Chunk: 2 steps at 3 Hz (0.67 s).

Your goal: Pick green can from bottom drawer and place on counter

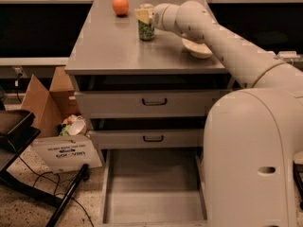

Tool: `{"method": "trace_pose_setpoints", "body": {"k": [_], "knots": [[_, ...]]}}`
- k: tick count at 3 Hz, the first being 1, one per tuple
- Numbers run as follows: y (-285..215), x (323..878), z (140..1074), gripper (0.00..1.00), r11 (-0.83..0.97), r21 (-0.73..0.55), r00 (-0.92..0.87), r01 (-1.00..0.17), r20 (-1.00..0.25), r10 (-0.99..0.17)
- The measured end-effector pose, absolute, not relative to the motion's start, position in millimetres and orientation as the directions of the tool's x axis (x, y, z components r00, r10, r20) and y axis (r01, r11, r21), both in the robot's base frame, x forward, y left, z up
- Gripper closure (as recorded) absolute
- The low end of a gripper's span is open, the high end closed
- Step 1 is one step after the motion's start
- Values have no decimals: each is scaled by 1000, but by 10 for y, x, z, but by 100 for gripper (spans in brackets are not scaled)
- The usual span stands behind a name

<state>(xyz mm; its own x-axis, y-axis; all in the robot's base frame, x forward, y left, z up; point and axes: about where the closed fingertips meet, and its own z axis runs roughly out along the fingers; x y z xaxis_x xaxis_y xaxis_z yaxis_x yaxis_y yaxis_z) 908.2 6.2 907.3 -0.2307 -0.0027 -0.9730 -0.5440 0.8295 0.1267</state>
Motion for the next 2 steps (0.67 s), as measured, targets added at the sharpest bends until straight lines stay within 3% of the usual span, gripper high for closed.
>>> {"method": "trace_pose_setpoints", "body": {"k": [2], "knots": [[62, 9082, 9073, 12, 829, 127, -231, -544, -973, -3]]}}
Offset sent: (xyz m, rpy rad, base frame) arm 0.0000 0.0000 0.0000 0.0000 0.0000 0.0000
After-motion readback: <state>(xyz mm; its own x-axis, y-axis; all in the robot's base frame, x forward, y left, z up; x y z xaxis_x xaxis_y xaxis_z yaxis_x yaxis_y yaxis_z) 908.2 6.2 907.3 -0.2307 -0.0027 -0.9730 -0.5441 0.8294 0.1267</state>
